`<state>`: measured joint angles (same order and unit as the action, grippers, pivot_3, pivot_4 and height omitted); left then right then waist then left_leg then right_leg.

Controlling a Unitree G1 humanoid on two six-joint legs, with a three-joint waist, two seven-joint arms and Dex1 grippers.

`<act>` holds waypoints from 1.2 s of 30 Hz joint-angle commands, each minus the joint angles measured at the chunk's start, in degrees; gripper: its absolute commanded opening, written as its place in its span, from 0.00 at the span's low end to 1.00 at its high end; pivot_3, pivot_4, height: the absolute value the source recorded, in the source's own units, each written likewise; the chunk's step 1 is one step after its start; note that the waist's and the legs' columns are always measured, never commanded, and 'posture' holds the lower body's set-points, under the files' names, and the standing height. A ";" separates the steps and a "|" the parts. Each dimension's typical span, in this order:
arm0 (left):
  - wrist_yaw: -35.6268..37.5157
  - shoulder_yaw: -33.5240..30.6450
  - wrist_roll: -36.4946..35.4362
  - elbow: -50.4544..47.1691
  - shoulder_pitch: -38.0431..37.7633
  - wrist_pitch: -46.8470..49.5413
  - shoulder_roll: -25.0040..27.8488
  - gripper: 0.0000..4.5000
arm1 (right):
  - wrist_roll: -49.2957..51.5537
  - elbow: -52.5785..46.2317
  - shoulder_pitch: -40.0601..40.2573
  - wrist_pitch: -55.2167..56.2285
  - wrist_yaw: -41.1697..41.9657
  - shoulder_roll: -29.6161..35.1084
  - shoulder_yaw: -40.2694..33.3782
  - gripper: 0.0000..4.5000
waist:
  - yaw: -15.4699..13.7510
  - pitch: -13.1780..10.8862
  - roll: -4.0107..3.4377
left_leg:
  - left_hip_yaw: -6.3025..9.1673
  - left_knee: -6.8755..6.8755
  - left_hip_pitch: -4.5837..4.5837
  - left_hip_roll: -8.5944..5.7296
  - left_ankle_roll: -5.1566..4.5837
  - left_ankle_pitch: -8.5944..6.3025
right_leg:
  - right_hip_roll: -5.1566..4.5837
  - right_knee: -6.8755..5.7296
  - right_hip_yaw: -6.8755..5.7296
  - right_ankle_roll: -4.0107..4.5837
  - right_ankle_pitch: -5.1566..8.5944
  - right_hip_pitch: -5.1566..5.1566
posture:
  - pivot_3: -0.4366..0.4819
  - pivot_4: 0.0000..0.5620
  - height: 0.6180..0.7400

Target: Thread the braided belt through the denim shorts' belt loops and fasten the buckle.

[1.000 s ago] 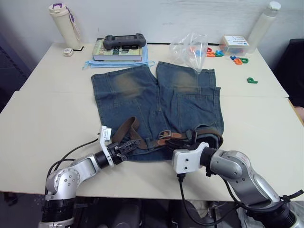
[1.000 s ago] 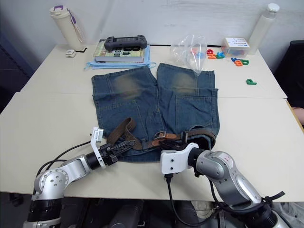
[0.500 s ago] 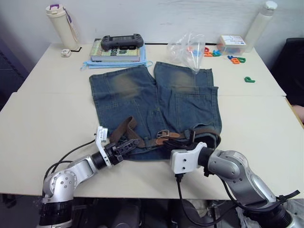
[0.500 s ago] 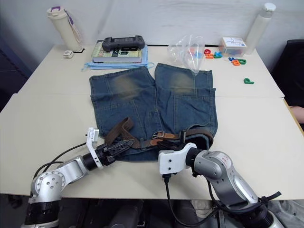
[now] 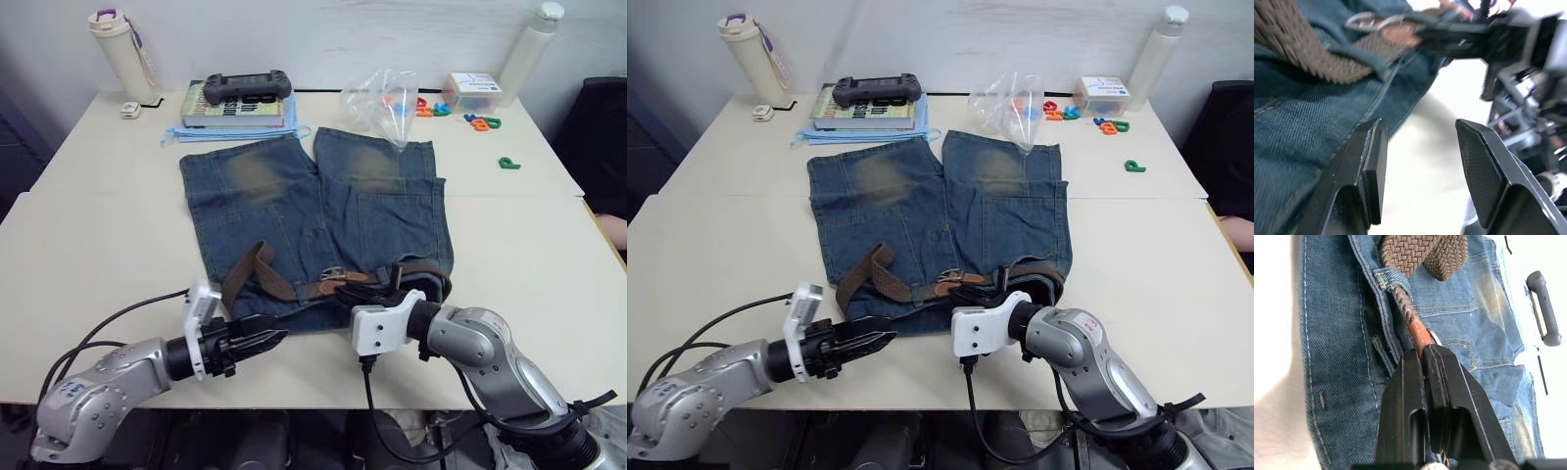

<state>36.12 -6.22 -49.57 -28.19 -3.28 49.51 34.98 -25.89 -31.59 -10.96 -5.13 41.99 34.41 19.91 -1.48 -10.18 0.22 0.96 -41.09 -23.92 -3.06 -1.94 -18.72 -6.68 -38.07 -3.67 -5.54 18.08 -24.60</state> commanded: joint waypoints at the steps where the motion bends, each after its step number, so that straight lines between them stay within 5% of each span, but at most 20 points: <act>1: 1.62 3.97 7.11 1.51 -0.46 -4.19 2.10 0.56 | 0.51 -3.62 -0.75 -0.02 0.09 -0.28 -1.76 0.00 | 0.15 0.00 0.00 | -0.01 0.01 0.00 0.00 0.00 0.00 | 0.00 0.00 0.00 0.00 0.00 -0.01 | 0.48 0.27 0.40; 18: 5.74 8.15 15.82 8.90 -5.33 -8.90 6.99 0.56 | 5.54 -11.93 -1.58 -4.45 3.83 3.80 -12.00 0.00 | 0.05 0.02 -0.03 | -0.03 0.15 0.43 0.10 -0.01 -0.05 | 0.01 0.01 0.01 0.14 0.08 0.30 | 0.48 0.27 0.40; 36: 4.53 7.67 15.96 10.38 -5.00 -8.91 5.27 0.56 | 11.46 2.81 2.36 5.59 3.36 16.52 -28.31 0.00 | -0.02 0.09 -0.21 | -0.01 0.16 0.94 0.20 -0.28 -0.35 | 0.02 0.22 -0.07 0.21 0.12 0.93 | 0.48 0.27 0.40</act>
<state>43.18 0.58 -37.51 -22.28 -6.31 38.30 39.90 -15.69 -28.67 -8.52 -1.03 45.79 49.99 -6.15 -1.50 -10.09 0.01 0.95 -40.92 -22.97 -2.86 -2.23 -19.07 -6.65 -37.84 -3.75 -5.33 18.20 -23.67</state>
